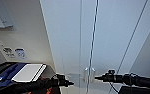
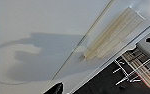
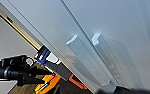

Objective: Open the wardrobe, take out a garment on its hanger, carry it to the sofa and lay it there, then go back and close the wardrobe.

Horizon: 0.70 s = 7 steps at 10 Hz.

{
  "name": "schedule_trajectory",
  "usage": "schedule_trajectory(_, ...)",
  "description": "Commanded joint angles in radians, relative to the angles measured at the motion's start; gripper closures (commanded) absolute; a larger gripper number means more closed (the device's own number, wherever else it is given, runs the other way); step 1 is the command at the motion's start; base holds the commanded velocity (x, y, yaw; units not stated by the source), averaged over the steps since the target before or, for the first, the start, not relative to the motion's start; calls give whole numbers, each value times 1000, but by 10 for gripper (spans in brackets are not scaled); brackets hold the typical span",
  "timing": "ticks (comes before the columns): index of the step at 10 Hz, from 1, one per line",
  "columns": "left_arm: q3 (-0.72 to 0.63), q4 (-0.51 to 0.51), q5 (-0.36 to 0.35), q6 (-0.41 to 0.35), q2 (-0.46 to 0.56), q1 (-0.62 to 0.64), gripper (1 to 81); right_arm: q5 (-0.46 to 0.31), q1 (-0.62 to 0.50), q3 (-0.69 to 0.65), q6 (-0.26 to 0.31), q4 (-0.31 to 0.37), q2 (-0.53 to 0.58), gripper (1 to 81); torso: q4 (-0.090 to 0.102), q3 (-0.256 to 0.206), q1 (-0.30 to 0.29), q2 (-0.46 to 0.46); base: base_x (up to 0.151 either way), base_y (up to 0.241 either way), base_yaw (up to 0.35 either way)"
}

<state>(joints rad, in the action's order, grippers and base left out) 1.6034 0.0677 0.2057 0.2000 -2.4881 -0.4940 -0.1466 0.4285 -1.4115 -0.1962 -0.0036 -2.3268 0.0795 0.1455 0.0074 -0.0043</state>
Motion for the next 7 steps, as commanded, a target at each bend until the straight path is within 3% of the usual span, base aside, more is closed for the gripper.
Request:
schedule_trajectory(1,30,-14,12,18,-37,180,10,-13,-158,-30,-19,17,-25,10,0,0,0,0,0,0,0)
schedule_trajectory(7,153,-14,-2,29,-157,182,10,-10,-188,-208,-100,17,-154,10,0,0,1,1,0,0,0)
